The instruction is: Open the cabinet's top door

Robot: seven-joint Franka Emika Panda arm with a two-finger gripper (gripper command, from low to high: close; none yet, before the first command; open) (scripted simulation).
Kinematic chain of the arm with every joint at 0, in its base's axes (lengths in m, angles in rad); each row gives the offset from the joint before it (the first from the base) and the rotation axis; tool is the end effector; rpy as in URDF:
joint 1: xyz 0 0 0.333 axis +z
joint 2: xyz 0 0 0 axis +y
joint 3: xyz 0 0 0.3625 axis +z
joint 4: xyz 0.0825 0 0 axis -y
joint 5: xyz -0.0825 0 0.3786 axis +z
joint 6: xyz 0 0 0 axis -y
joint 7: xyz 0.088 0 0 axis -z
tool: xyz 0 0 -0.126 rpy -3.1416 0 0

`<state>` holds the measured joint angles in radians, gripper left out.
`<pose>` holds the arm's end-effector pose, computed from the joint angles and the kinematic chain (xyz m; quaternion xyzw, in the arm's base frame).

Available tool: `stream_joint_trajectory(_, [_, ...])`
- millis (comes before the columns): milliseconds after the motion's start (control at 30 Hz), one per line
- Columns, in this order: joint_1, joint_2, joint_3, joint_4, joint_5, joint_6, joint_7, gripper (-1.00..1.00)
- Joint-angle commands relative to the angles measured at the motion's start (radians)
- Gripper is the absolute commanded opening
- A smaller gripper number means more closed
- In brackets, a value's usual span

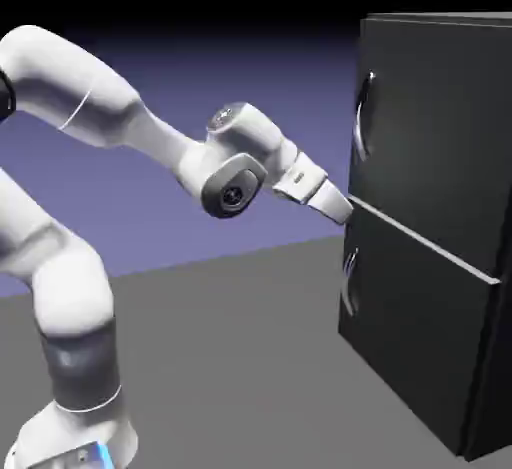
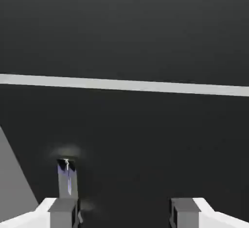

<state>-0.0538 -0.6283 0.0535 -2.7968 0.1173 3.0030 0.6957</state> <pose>0.3653 -0.0064 0.5100 -0.8418 0.3565 -0.3759 0.1516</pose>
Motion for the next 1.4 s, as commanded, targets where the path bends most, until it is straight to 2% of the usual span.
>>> stream_joint_trajectory(0, [-0.024,-0.022,0.02,0.005,0.044,-0.013,-0.017,0.0])
stream_joint_trajectory(1367, [-1.025,-0.908,0.834,0.205,1.827,-0.529,-0.706,0.0])
